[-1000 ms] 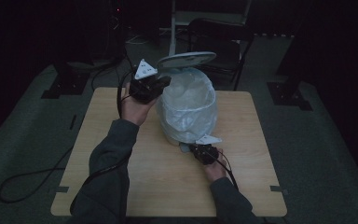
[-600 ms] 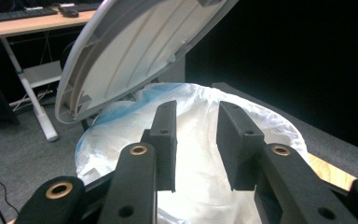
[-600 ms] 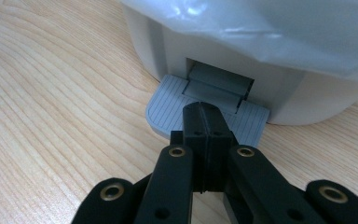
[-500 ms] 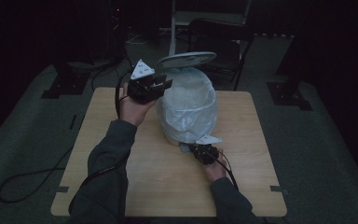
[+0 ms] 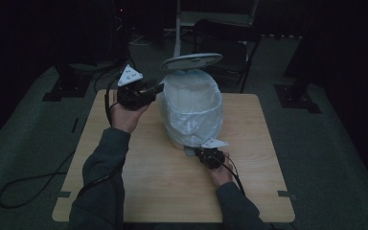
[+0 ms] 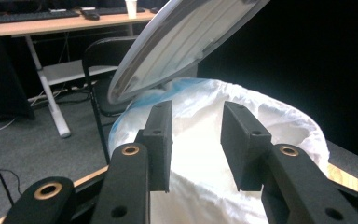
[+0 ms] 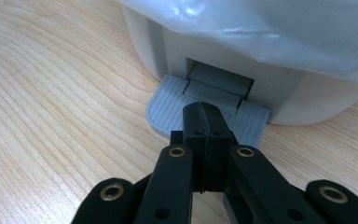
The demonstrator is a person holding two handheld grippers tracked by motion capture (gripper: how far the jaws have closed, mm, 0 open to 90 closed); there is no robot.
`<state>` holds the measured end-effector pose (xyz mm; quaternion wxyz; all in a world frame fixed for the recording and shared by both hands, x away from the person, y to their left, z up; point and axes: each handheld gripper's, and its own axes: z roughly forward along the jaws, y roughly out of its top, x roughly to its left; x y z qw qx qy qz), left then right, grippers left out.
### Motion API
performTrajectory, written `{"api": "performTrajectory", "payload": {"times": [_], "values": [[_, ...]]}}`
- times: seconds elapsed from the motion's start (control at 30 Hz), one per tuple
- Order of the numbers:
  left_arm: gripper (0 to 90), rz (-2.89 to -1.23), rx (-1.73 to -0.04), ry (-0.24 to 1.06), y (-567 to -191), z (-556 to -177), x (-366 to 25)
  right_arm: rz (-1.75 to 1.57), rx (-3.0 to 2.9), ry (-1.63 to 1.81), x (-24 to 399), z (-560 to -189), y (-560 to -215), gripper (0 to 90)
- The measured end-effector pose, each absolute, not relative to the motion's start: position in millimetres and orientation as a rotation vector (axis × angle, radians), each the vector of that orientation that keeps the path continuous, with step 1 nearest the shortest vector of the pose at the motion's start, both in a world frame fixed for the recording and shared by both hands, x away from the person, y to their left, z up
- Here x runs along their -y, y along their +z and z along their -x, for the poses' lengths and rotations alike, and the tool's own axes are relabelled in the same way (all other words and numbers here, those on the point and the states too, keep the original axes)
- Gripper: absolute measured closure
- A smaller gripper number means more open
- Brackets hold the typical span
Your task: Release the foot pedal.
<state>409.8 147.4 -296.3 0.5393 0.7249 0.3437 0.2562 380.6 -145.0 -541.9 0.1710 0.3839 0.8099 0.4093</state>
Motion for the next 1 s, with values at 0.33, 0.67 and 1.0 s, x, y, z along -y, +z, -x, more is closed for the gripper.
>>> {"api": "performTrajectory", "payload": {"times": [0.33, 0.67, 1.0], "values": [[61.7, -1.704, -0.882, 0.599, -316.8, -405.2, -168.5, -1.094, -2.298, 1.167, 144.9, -380.4, -541.9, 90.0], [60.5, -1.718, -0.930, 0.582, -338.7, -400.2, -180.8, -1.090, -2.287, 1.160, 144.2, -378.9, -542.4, 90.0], [60.2, -1.752, -0.964, 0.551, -361.9, -399.3, -184.8, -1.099, -2.285, 1.163, 144.1, -378.0, -542.1, 90.0]]}}
